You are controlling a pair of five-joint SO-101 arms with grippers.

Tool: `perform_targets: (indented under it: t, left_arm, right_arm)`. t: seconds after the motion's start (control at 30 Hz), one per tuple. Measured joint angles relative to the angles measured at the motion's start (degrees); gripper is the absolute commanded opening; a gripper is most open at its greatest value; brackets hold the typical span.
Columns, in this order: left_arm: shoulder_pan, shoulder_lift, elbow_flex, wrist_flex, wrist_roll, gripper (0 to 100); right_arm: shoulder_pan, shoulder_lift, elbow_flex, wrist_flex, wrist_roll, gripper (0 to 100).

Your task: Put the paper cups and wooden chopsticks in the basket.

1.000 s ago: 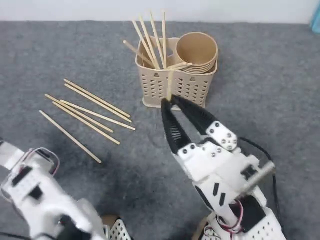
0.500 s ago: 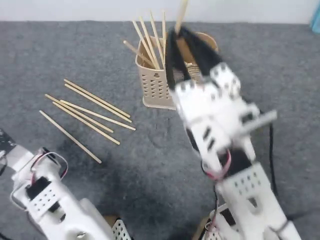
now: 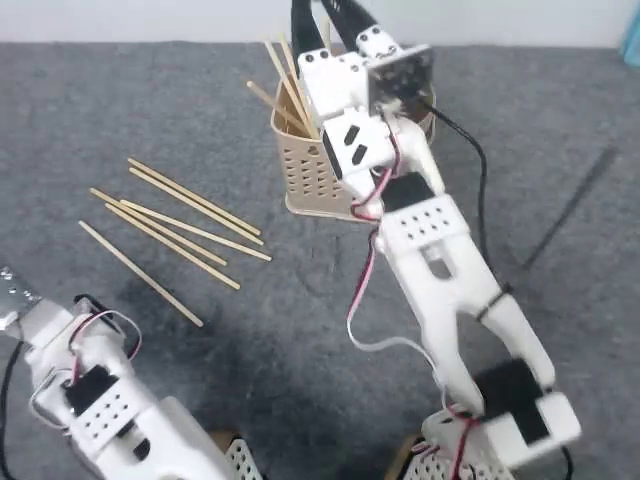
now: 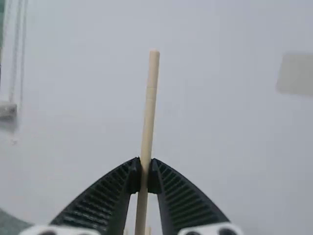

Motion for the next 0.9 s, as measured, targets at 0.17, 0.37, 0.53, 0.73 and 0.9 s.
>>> perform_targets:
  t: [0.17, 0.37, 0.53, 0.73, 0.9]
  left_arm:
    - [0.00, -1.14, 0.00, 0.00, 0.00, 14]
    - [0.00, -1.14, 0.00, 0.00, 0.00, 14]
    - [0.00, -1.14, 0.00, 0.00, 0.00, 14]
    - [0.00, -1.14, 0.00, 0.00, 0.00, 14]
    - [0.00, -1.14, 0.00, 0.00, 0.00, 14]
  right_arm:
    - [0.70, 2.90, 0.26, 0.00, 0.00, 1.0]
    - [0.79, 2.81, 4.92, 0.00, 0.09, 9.1]
    - [0.79, 0.44, 9.14, -0.09, -3.60, 12.7]
    - [0.79, -7.82, 12.13, 5.71, -4.92, 13.1]
    - [-0.79, -19.25, 12.13, 17.49, -5.10, 12.8]
